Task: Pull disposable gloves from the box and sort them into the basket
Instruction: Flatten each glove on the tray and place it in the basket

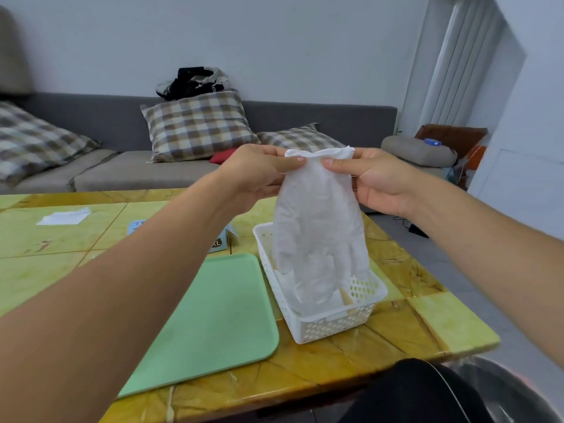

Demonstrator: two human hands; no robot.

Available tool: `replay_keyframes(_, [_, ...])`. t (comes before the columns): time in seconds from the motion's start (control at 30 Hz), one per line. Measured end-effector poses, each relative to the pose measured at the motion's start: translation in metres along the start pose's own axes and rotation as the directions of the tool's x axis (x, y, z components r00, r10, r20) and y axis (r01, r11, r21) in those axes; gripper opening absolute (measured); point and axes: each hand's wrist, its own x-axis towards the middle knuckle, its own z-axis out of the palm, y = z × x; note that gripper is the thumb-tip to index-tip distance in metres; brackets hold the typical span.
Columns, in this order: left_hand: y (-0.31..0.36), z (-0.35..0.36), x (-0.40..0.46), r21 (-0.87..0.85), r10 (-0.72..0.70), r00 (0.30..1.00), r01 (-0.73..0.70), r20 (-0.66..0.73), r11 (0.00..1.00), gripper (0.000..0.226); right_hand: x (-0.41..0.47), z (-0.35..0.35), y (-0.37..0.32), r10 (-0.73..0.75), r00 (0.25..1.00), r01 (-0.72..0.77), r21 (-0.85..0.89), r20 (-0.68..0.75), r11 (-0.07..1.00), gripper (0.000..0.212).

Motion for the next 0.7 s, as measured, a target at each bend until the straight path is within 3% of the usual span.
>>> replay_keyframes(0.13, [-0.013, -0.001, 0.034, 0.028, -0.029, 0.998, 0.030, -0.050, 0.999, 0.010, 0.039, -0.009, 0.016, 0.021, 0.999, -0.022, -0.042, -0.032, 0.999, 0.040])
replay_keyframes(0.3, [-0.023, -0.005, 0.057, -0.009, 0.073, 0.997, -0.073, -0.031, 0.997, 0.007, 0.066, -0.022, 0.023, -0.097, 0.995, 0.097, -0.034, 0.002, 0.995, 0.036])
replay_keyframes(0.4, [-0.061, -0.009, 0.047, 0.149, 0.062, 0.996, -0.070, 0.057, 0.986, 0.008, 0.055, -0.033, 0.059, -0.083, 0.991, 0.103, -0.214, 0.100, 0.971, 0.015])
replay_keyframes(0.53, [-0.119, -0.007, 0.020, 0.557, -0.026, 0.959, -0.142, 0.283, 0.819, 0.009, 0.021, -0.042, 0.116, 0.043, 0.960, 0.132, -0.581, 0.278, 0.803, 0.009])
replay_keyframes(0.6, [-0.136, -0.001, 0.007, 0.645, -0.056, 0.904, -0.258, 0.423, 0.719, 0.014, 0.005, -0.039, 0.131, 0.130, 0.909, 0.210, -0.704, 0.396, 0.678, 0.009])
replay_keyframes(0.7, [-0.146, 0.011, -0.003, 0.708, -0.051, 0.855, -0.393, 0.517, 0.587, 0.017, -0.009, -0.032, 0.135, 0.179, 0.864, 0.324, -0.791, 0.471, 0.519, 0.009])
